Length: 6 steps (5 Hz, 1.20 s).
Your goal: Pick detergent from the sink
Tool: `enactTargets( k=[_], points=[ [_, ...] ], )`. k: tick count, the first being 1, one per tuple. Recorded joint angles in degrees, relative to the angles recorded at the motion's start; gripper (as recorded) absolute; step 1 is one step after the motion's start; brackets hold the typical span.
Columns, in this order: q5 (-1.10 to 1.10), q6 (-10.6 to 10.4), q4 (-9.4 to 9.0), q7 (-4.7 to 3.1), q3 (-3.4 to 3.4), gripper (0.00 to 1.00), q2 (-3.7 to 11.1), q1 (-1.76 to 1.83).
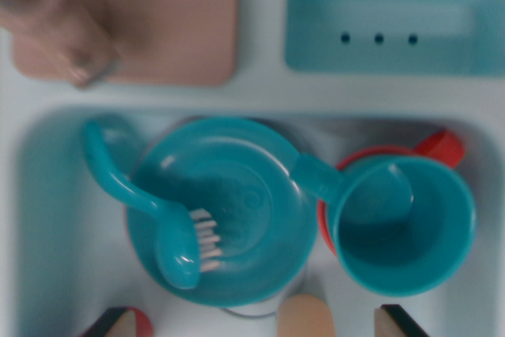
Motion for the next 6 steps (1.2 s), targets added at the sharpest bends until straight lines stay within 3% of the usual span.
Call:
enactTargets(
  k=[1,2,3,4,5,6],
  points=[
    [0.17,-2.29,-2.43,-0.83,-0.38,0.00,0.24,-0.34],
    [0.17,-2.29,-2.43,-0.83,-0.38,0.00,0.24,-0.34],
    [0.33,-4.43,-4.70,-1.61,-0.74,0.00,0.47,-0.66],
    [0.33,-4.43,-4.70,-1.61,-0.74,0.00,0.47,-0.66],
    [0.48,-6.37,-6.76,-2.31,-1.06,0.00,0.67,-0.95],
    [0.48,-6.37,-6.76,-2.31,-1.06,0.00,0.67,-0.95]
  ],
)
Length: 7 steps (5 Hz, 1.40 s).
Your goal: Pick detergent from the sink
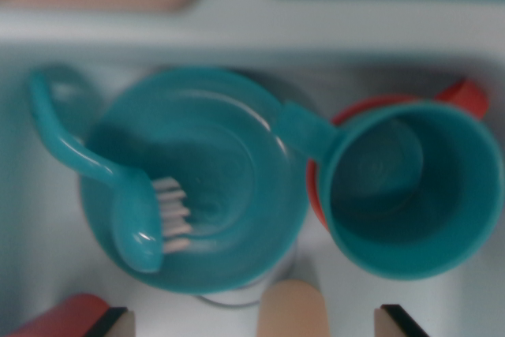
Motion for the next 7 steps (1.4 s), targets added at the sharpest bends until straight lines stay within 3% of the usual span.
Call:
enactTargets(
  k=[1,2,3,7],
  points=[
    [0.12,-1.63,-1.73,-0.59,-0.27,0.00,0.17,-0.24],
    [0.12,-1.63,-1.73,-0.59,-0.27,0.00,0.17,-0.24],
    [0.23,-3.07,-3.26,-1.11,-0.51,0.00,0.32,-0.46],
    [0.37,-4.99,-5.30,-1.81,-0.83,0.00,0.53,-0.75]
  ],
)
